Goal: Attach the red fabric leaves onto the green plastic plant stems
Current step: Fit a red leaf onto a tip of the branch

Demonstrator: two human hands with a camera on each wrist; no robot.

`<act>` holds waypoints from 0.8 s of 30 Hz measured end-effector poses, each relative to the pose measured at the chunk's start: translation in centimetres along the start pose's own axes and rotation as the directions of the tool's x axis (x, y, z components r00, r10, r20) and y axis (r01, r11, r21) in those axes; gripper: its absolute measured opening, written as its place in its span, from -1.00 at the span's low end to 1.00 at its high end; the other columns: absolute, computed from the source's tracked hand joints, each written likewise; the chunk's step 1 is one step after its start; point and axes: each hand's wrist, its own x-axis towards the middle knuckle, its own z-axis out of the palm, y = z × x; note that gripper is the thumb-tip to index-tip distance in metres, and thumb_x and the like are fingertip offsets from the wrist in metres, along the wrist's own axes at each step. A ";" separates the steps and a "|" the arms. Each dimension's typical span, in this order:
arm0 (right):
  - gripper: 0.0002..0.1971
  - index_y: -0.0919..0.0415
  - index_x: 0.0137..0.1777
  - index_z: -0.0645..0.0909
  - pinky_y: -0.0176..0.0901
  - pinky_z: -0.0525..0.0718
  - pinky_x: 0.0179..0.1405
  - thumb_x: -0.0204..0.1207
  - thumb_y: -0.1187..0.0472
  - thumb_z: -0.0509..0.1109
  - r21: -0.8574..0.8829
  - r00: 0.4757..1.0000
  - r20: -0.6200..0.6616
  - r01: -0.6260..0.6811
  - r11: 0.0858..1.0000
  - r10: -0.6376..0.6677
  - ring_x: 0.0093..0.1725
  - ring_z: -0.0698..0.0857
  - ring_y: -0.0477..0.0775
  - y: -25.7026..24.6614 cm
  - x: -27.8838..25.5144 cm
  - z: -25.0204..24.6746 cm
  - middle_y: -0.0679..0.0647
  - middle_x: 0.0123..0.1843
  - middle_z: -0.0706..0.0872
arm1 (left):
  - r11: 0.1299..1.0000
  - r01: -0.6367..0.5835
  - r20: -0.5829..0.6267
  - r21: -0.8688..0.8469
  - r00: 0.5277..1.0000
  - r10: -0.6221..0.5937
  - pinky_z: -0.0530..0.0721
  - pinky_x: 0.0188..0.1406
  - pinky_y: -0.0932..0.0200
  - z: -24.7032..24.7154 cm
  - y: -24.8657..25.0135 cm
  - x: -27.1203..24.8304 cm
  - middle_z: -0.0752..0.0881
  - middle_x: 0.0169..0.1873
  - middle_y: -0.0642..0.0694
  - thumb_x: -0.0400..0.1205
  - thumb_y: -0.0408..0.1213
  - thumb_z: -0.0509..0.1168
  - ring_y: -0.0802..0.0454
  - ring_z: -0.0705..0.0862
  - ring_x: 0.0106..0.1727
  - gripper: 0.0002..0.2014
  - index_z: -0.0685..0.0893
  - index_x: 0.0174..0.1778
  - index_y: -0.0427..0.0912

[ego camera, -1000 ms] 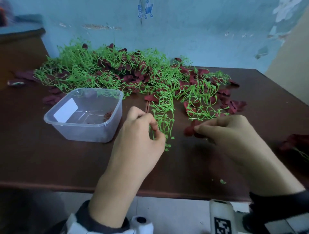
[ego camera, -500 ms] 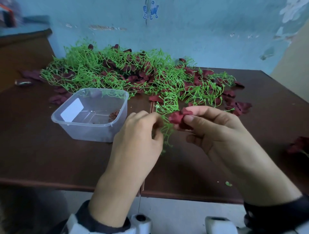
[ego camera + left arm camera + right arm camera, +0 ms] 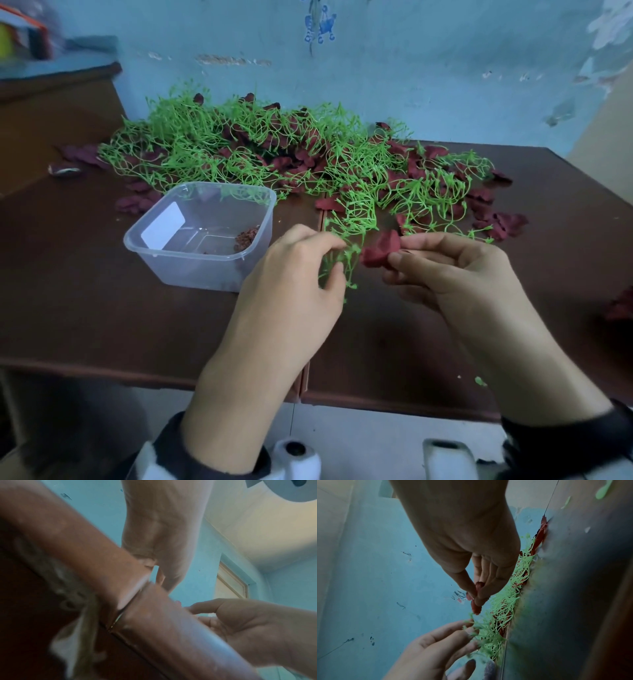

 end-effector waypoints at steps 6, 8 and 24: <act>-0.91 0.30 -0.18 0.68 -0.32 0.73 -0.34 0.48 0.46 0.49 0.098 0.994 0.074 0.070 0.993 -0.077 -0.39 0.76 -0.04 -0.1 -0.3 0.9 0.10 -0.39 0.79 | 0.998 -0.011 -0.037 -0.059 0.999 0.009 0.75 -0.04 -0.06 -1.7 0.5 -0.1 0.71 -0.05 0.24 0.65 -0.24 0.43 0.18 0.70 -0.02 -0.89 0.79 -0.04 0.11; -0.92 0.31 -0.19 0.66 -0.30 0.74 -0.31 0.47 0.44 0.49 0.116 0.990 0.087 0.102 0.988 -0.113 -0.37 0.75 -0.02 0.0 -0.3 1.1 0.11 -0.40 0.78 | 0.998 -0.010 -0.070 -0.061 0.998 0.005 0.75 -0.05 -0.07 -2.1 0.6 -0.1 0.72 -0.05 0.23 0.64 -0.25 0.42 0.15 0.71 0.00 -0.89 0.78 -0.09 0.10; -0.77 0.33 -0.08 0.64 -0.14 0.82 0.00 0.38 0.62 0.48 0.030 0.971 0.233 0.041 0.999 -0.047 -0.03 0.86 0.20 0.6 -1.0 2.4 0.29 -0.08 0.85 | 0.889 0.367 -0.107 0.276 0.930 -0.351 0.69 -0.17 0.04 -7.8 -3.6 0.4 0.74 -0.46 0.07 0.62 0.01 0.41 -0.06 0.73 -0.19 -0.73 0.75 -0.34 -0.03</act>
